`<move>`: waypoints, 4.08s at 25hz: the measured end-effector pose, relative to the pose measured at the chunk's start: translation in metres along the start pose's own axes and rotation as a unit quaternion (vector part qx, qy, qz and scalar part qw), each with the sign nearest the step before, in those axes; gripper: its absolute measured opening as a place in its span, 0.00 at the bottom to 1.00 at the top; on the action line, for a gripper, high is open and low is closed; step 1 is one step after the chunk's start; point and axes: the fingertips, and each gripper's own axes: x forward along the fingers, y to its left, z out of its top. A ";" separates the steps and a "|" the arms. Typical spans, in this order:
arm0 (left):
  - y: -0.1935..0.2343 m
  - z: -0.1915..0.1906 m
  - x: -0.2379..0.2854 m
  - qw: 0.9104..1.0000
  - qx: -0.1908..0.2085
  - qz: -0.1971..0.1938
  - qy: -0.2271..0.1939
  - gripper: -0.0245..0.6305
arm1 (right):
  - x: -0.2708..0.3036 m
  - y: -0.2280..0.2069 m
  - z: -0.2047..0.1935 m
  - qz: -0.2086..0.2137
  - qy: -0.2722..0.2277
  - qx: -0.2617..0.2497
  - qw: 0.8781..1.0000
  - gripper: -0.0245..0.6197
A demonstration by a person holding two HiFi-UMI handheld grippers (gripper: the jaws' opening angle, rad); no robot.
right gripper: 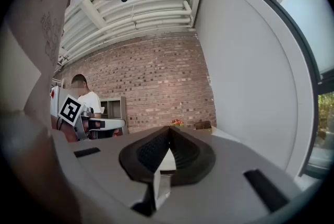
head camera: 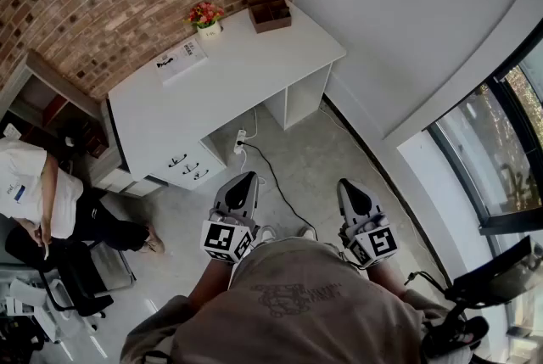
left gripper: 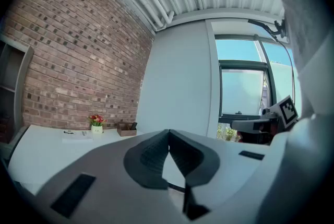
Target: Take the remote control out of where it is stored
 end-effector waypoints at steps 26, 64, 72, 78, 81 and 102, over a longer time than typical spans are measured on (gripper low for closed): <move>-0.003 0.001 0.011 1.000 0.005 0.008 -0.005 0.06 | -0.003 -0.025 -0.008 -0.019 0.001 0.017 1.000 0.06; -0.044 -0.029 0.049 0.994 -0.004 0.105 0.043 0.06 | -0.019 -0.129 -0.011 0.022 -0.018 0.031 0.999 0.06; -0.034 -0.033 0.047 0.991 0.007 0.121 0.054 0.06 | -0.002 -0.135 -0.014 0.040 -0.014 0.025 0.999 0.06; -0.012 -0.045 0.055 0.991 0.009 0.117 0.065 0.06 | 0.018 -0.138 -0.023 0.033 -0.011 0.020 0.999 0.06; 0.005 -0.044 0.068 0.992 0.008 0.109 0.068 0.06 | 0.034 -0.141 -0.018 0.024 -0.014 0.012 1.000 0.06; 0.202 0.004 0.196 0.994 0.021 0.090 0.066 0.06 | 0.244 -0.154 -0.001 0.003 0.011 -0.002 1.000 0.06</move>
